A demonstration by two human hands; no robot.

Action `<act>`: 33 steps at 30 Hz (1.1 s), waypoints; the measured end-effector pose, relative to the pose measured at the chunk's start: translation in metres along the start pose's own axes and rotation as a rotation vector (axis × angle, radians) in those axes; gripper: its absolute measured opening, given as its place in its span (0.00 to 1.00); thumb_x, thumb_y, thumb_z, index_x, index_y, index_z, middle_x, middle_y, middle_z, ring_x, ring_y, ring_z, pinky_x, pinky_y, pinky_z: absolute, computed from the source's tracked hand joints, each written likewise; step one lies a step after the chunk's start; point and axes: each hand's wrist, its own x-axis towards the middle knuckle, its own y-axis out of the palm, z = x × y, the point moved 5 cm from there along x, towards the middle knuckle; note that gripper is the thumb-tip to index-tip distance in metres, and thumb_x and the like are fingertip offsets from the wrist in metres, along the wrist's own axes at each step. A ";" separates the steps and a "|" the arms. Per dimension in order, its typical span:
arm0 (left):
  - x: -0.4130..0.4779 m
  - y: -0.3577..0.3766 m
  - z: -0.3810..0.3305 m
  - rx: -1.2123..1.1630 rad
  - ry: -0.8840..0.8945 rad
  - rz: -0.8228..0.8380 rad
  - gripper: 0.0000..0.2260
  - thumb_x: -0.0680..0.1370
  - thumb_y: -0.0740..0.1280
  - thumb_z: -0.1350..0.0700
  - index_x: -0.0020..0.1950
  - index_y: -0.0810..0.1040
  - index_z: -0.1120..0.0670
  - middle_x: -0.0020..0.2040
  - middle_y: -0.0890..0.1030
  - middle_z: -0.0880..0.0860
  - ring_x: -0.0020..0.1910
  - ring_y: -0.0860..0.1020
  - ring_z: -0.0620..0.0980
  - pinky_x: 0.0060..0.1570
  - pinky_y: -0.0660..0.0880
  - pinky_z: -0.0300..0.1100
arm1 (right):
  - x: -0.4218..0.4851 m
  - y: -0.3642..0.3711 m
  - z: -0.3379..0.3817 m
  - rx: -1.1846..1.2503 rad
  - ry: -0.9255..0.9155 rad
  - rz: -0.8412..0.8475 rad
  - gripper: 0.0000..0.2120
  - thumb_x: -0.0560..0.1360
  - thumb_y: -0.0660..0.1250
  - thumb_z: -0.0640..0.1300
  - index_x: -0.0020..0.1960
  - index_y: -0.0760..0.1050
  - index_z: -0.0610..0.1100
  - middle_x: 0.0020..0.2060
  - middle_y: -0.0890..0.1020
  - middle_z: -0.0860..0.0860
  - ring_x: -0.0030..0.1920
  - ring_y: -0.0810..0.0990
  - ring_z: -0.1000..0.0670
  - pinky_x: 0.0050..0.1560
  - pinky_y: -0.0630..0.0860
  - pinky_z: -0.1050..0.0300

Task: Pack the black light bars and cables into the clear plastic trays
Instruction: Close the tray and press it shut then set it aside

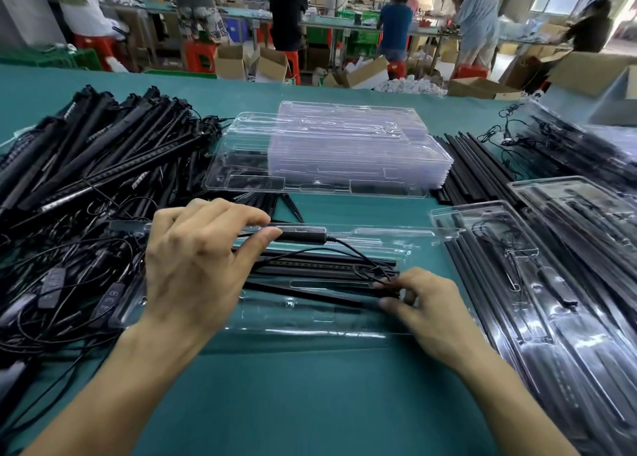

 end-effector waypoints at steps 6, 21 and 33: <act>0.000 -0.001 0.000 -0.014 0.000 0.009 0.10 0.76 0.68 0.45 0.47 0.83 0.50 0.44 0.84 0.47 0.45 0.81 0.52 0.50 0.63 0.46 | 0.012 0.023 0.009 -0.004 -0.077 0.022 0.08 0.72 0.71 0.30 0.44 0.85 0.40 0.40 0.82 0.51 0.44 0.80 0.62 0.51 0.73 0.71; -0.012 -0.003 -0.002 0.011 0.071 -0.081 0.10 0.78 0.69 0.46 0.48 0.84 0.50 0.47 0.84 0.47 0.48 0.80 0.53 0.52 0.61 0.45 | 0.008 0.033 0.013 -0.169 -0.186 0.158 0.21 0.80 0.60 0.37 0.63 0.78 0.60 0.56 0.76 0.50 0.57 0.70 0.46 0.62 0.66 0.57; -0.058 0.010 -0.020 -0.136 0.460 -0.183 0.12 0.74 0.74 0.58 0.37 0.72 0.52 0.27 0.72 0.51 0.25 0.69 0.54 0.23 0.67 0.47 | 0.012 0.041 0.004 -0.147 -0.142 0.104 0.26 0.76 0.59 0.34 0.60 0.79 0.63 0.51 0.72 0.60 0.57 0.69 0.51 0.61 0.67 0.60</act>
